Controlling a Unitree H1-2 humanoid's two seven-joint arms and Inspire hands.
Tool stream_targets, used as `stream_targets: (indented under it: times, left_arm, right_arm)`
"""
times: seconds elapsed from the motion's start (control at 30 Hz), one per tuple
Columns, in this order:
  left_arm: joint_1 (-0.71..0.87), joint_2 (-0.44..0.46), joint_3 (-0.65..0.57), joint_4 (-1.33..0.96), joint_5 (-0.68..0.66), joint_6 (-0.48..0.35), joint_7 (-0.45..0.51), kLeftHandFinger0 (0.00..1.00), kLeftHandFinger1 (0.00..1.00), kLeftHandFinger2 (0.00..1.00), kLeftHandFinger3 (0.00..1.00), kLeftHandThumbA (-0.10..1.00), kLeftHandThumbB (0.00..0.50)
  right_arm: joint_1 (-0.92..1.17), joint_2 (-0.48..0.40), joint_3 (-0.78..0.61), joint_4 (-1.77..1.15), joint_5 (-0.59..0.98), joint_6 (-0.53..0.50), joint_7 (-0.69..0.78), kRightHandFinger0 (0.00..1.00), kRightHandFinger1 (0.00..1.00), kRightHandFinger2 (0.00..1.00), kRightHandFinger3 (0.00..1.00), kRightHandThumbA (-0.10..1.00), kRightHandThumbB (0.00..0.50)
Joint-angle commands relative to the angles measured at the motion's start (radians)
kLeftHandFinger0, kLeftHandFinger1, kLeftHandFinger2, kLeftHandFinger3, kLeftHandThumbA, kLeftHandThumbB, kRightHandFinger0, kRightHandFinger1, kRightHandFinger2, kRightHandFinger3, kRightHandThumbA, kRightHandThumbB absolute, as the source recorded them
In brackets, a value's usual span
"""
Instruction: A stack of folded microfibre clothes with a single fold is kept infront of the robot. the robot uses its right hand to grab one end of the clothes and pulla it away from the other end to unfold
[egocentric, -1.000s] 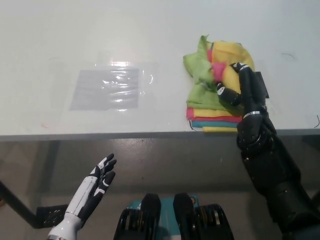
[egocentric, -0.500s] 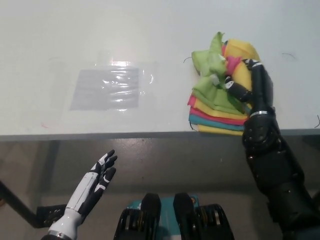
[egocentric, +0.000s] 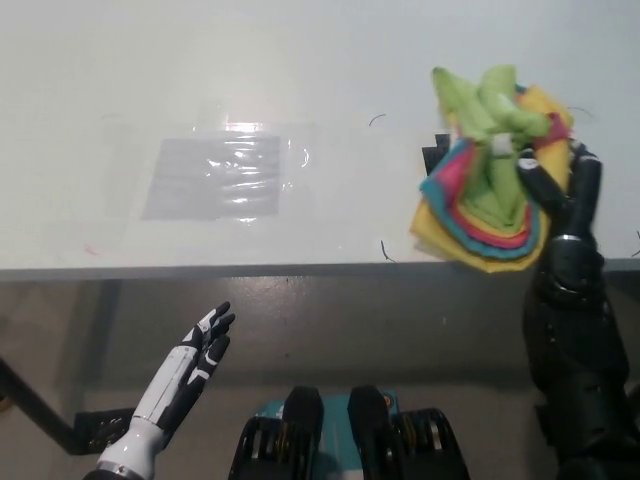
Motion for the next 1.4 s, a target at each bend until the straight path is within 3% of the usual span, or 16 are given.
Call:
stream_targets:
  times: [0.0, 0.03, 0.07, 0.13, 0.2, 0.3, 0.37, 0.4, 0.67, 0.93, 1.07, 1.2, 1.23, 1.27, 1.33, 1.37]
  left_arm:
    - [-0.011, 0.019, 0.001, 0.004, 0.02, -0.028, -0.007, 1.0, 1.0, 1.0, 1.0, 0.97, 0.254]
    - [-0.009, 0.016, 0.002, 0.001, 0.016, -0.022, -0.007, 1.0, 1.0, 1.0, 1.0, 0.96, 0.264]
    - [-0.009, 0.017, 0.003, 0.001, 0.015, -0.021, -0.007, 1.0, 1.0, 1.0, 1.0, 0.96, 0.264]
    - [-0.008, 0.02, 0.002, 0.007, 0.021, -0.034, -0.006, 1.0, 1.0, 1.0, 1.0, 0.95, 0.233]
    - [-0.007, 0.019, 0.003, 0.011, 0.018, -0.038, -0.007, 1.0, 1.0, 1.0, 1.0, 0.95, 0.232]
    - [-0.002, 0.018, 0.003, 0.008, 0.015, -0.039, -0.008, 1.0, 1.0, 1.0, 1.0, 0.94, 0.221]
    - [0.001, 0.021, 0.004, 0.004, 0.014, -0.034, -0.01, 1.0, 1.0, 1.0, 1.0, 0.94, 0.227]
    - [0.0, 0.021, 0.005, 0.004, 0.014, -0.037, -0.009, 1.0, 1.0, 1.0, 1.0, 0.94, 0.23]
    - [0.004, 0.03, 0.003, 0.0, 0.019, -0.036, -0.014, 1.0, 1.0, 1.0, 1.0, 0.92, 0.234]
    - [0.001, 0.038, -0.008, -0.014, 0.03, -0.016, -0.025, 1.0, 1.0, 1.0, 1.0, 0.89, 0.229]
    - [-0.005, 0.041, -0.015, -0.013, 0.035, -0.018, -0.029, 1.0, 1.0, 1.0, 1.0, 0.87, 0.217]
    - [-0.009, 0.051, -0.018, -0.015, 0.034, -0.011, -0.036, 1.0, 1.0, 1.0, 1.0, 0.86, 0.2]
    - [-0.013, 0.053, -0.017, -0.016, 0.035, -0.007, -0.037, 1.0, 1.0, 1.0, 1.0, 0.85, 0.2]
    - [-0.014, 0.055, -0.017, -0.016, 0.034, -0.005, -0.039, 1.0, 1.0, 1.0, 1.0, 0.85, 0.195]
    - [-0.017, 0.057, -0.014, -0.015, 0.03, -0.005, -0.041, 1.0, 1.0, 1.0, 1.0, 0.83, 0.19]
    - [-0.018, 0.058, -0.013, -0.015, 0.032, -0.004, -0.041, 1.0, 1.0, 1.0, 1.0, 0.82, 0.186]
  right_arm:
    - [-0.122, -0.043, -0.359, 0.019, 0.574, -0.063, 0.117, 0.0, 0.2, 0.56, 0.55, 0.56, 0.027]
    - [-0.121, -0.045, -0.388, 0.025, 0.613, -0.056, 0.158, 0.08, 0.35, 0.8, 0.95, 0.64, 0.044]
    - [-0.123, -0.044, -0.398, 0.028, 0.621, -0.053, 0.169, 0.13, 0.43, 0.79, 0.92, 0.7, 0.046]
    - [-0.112, -0.033, -0.421, 0.014, 0.648, -0.024, 0.207, 0.45, 0.73, 1.0, 1.0, 0.85, 0.119]
    - [-0.11, -0.03, -0.442, 0.013, 0.67, -0.008, 0.236, 0.59, 0.87, 1.0, 1.0, 0.9, 0.147]
    - [-0.096, -0.037, -0.436, 0.039, 0.664, -0.025, 0.323, 0.94, 1.0, 1.0, 1.0, 1.0, 0.197]
    - [-0.085, -0.043, -0.407, 0.055, 0.63, -0.054, 0.372, 1.0, 1.0, 1.0, 1.0, 1.0, 0.247]
    - [-0.079, -0.045, -0.385, 0.056, 0.613, -0.067, 0.409, 1.0, 1.0, 1.0, 1.0, 1.0, 0.336]
    - [-0.05, -0.06, -0.328, 0.017, 0.628, -0.036, 0.561, 1.0, 1.0, 1.0, 1.0, 1.0, 0.456]
    - [-0.026, -0.066, -0.315, -0.033, 0.678, -0.008, 0.58, 1.0, 1.0, 1.0, 1.0, 1.0, 0.43]
    - [-0.008, -0.074, -0.305, -0.062, 0.688, -0.035, 0.574, 1.0, 1.0, 1.0, 1.0, 1.0, 0.499]
    - [0.048, -0.073, -0.287, -0.213, 0.708, -0.033, 0.569, 1.0, 1.0, 1.0, 1.0, 1.0, 0.412]
    - [0.063, -0.065, -0.277, -0.299, 0.712, -0.016, 0.544, 1.0, 1.0, 1.0, 1.0, 1.0, 0.422]
    - [0.082, -0.06, -0.266, -0.393, 0.701, -0.026, 0.524, 1.0, 1.0, 1.0, 1.0, 1.0, 0.475]
    - [0.108, -0.057, -0.247, -0.553, 0.71, -0.013, 0.51, 1.0, 1.0, 1.0, 1.0, 1.0, 0.458]
    - [0.124, -0.059, -0.234, -0.634, 0.702, -0.007, 0.502, 1.0, 1.0, 1.0, 1.0, 1.0, 0.491]
